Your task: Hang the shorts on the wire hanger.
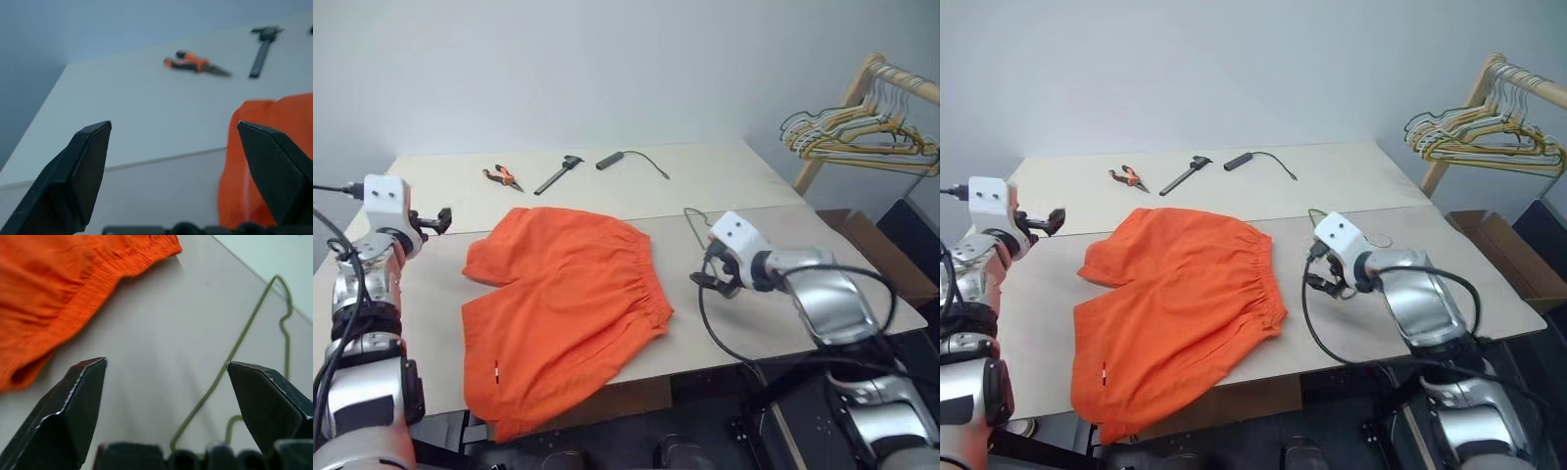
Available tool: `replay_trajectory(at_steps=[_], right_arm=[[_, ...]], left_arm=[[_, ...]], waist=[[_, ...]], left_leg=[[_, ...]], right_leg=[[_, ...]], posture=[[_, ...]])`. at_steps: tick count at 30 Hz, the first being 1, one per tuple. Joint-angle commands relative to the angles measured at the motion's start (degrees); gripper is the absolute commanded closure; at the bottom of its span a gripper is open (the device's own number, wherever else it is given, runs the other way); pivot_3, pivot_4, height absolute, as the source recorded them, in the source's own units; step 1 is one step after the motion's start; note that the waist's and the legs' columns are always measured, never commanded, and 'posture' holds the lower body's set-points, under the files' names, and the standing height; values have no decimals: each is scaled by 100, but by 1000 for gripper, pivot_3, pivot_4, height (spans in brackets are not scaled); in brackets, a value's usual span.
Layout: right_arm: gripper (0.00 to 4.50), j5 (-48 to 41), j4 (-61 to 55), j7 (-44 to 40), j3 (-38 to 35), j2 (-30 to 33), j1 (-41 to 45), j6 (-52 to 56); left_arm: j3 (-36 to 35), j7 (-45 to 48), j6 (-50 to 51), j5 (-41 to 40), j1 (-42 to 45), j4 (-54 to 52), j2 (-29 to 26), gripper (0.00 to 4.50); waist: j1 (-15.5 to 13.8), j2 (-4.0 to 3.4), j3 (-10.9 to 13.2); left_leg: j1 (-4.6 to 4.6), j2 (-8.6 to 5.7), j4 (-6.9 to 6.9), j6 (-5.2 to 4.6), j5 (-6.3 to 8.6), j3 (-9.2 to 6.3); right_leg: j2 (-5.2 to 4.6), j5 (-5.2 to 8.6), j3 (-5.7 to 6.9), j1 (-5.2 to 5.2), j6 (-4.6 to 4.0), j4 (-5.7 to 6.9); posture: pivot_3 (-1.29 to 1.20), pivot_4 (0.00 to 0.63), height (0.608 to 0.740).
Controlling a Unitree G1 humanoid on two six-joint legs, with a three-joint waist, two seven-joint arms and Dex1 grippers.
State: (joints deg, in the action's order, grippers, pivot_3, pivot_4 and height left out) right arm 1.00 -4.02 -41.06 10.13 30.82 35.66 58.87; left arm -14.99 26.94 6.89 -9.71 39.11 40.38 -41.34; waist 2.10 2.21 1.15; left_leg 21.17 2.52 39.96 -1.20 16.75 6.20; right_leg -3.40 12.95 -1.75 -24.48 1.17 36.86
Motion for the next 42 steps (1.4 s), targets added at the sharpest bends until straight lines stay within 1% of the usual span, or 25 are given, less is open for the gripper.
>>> replay_trajectory(at_steps=[1,2,4,5,7,10,12,14,16,19,25,28,30,32,33,34,35,37,38,39,40,42], right_arm=[[0,-17,971,420,-268,-203,493,-223],[0,-5,1362,537,-289,-281,622,-371],[0,19,1990,681,-280,-369,835,-595],[0,32,2222,718,-256,-389,919,-677],[0,-13,2799,748,-273,-479,1117,-923],[0,-120,3351,715,-361,-592,1306,-1235],[0,-132,3522,619,-311,-638,1372,-1385],[0,-167,3686,594,-306,-714,1442,-1394],[0,-117,3830,550,-200,-771,1452,-1481],[0,-65,4226,528,-105,-885,1461,-1631],[0,58,4961,816,-155,-1036,1584,-1737],[595,51,5071,738,-124,-1042,1605,-1703],[1170,89,5140,820,-123,-1066,1616,-1672],[1845,88,5222,868,-156,-1072,1642,-1656],[2251,82,5262,895,-177,-1076,1658,-1646],[2493,75,5319,923,-197,-1084,1677,-1631],[2842,89,5382,963,-193,-1092,1688,-1640],[3618,79,5532,1072,-246,-1114,1719,-1652],[3898,98,5616,1133,-248,-1113,1734,-1675],[4330,102,5692,1177,-262,-1109,1745,-1708],[4477,127,5736,1211,-243,-1102,1743,-1744],[4477,115,5780,1257,-266,-1099,1736,-1774]], left_arm=[[46,1044,-402,-534,-593,-1520,44,24],[104,1564,-498,-785,-933,-2121,34,24],[195,2247,-604,-1111,-1457,-3042,-22,24],[219,2427,-613,-1189,-1622,-3331,-55,24],[246,3069,-340,-1730,-2064,-4182,-179,24],[292,3766,-84,-2185,-2565,-5003,-418,24],[277,4109,79,-2397,-2848,-5336,-613,24],[301,4324,194,-2437,-3062,-5522,-789,24],[392,4474,82,-2243,-3257,-5623,-894,24],[522,4511,-101,-2023,-3435,-5710,-849,24],[698,4552,-17,-2064,-3552,-5995,-759,24],[737,4533,-5,-2050,-3533,-6034,-710,0],[765,4563,-10,-2037,-3528,-6032,-697,0],[786,4594,-42,-2015,-3527,-6015,-686,0],[795,4597,-47,-2004,-3519,-6006,-680,0],[803,4601,-51,-1998,-3507,-5997,-672,0],[811,4604,-57,-1992,-3496,-5986,-666,0],[838,4609,-88,-1963,-3470,-5940,-646,0],[856,4601,-113,-1937,-3453,-5914,-631,0],[871,4592,-137,-1910,-3438,-5889,-615,0],[884,4577,-169,-1883,-3423,-5864,-594,0],[924,4511,-233,-1810,-3378,-5801,-549,0]], waist=[[25,-1,0],[44,-2,0],[73,-4,1],[81,-6,2],[108,-6,2],[178,-10,5],[186,-20,6],[200,-22,7],[199,-25,8],[188,-26,9],[182,-26,8],[182,-27,8],[179,-28,8],[179,-28,8],[179,-28,7],[180,-28,7],[182,-28,7],[186,-28,7],[186,-28,7],[187,-28,7],[186,-28,6],[184,-28,4]], left_leg=[[-1,0,-4,0,0,3],[3,0,-5,1,0,1],[3,2,-15,8,-3,8],[5,5,-15,10,-3,9],[10,5,-16,4,1,10],[9,7,-16,-7,7,10],[2,6,-18,-10,8,8],[-6,6,-18,-11,8,7],[-12,9,-17,-11,8,3],[-15,9,-15,-11,7,1],[-19,8,-14,-11,7,3],[-24,9,-14,-11,7,2],[-29,10,-15,-11,7,2],[-37,10,-15,-11,7,2],[-39,10,-15,-11,7,3],[-42,9,-15,-11,7,3],[-43,9,-15,-11,7,3],[-43,10,-16,-11,7,3],[-43,10,-17,-11,7,3],[-43,10,-18,-11,7,3],[-43,10,-18,-11,7,3],[-47,10,-18,-11,7,3]], right_leg=[[-1,-1,-1,-3,0,-3],[-1,0,0,-4,0,-2],[-1,0,-5,-8,0,-7],[0,0,-5,-8,0,-8],[1,0,-6,-13,1,-11],[5,0,-12,-16,1,-12],[6,1,-19,-14,2,-8],[10,1,-22,-9,3,-4],[17,1,-27,-6,3,4],[18,1,-27,-4,3,8],[15,-1,-28,7,6,-1],[15,-1,-29,11,6,-2],[16,-1,-29,14,6,0],[16,-1,-29,21,6,1],[16,-1,-29,24,6,1],[16,-1,-30,26,6,1],[16,-1,-30,26,6,0],[16,0,-31,25,6,0],[16,0,-31,25,6,0],[17,0,-31,25,6,0],[17,0,-31,25,6,0],[17,0,-32,31,6,-2]], posture=[[-4,0,740],[-3,0,740],[3,0,740],[3,0,740],[12,0,740],[19,0,740],[25,0,740],[28,0,740],[32,0,740],[31,0,740],[28,0,740],[24,0,740],[20,0,740],[16,0,740],[13,0,740],[12,0,740],[12,0,740],[11,0,740],[11,0,740],[10,0,740],[10,0,740],[13,0,740]])
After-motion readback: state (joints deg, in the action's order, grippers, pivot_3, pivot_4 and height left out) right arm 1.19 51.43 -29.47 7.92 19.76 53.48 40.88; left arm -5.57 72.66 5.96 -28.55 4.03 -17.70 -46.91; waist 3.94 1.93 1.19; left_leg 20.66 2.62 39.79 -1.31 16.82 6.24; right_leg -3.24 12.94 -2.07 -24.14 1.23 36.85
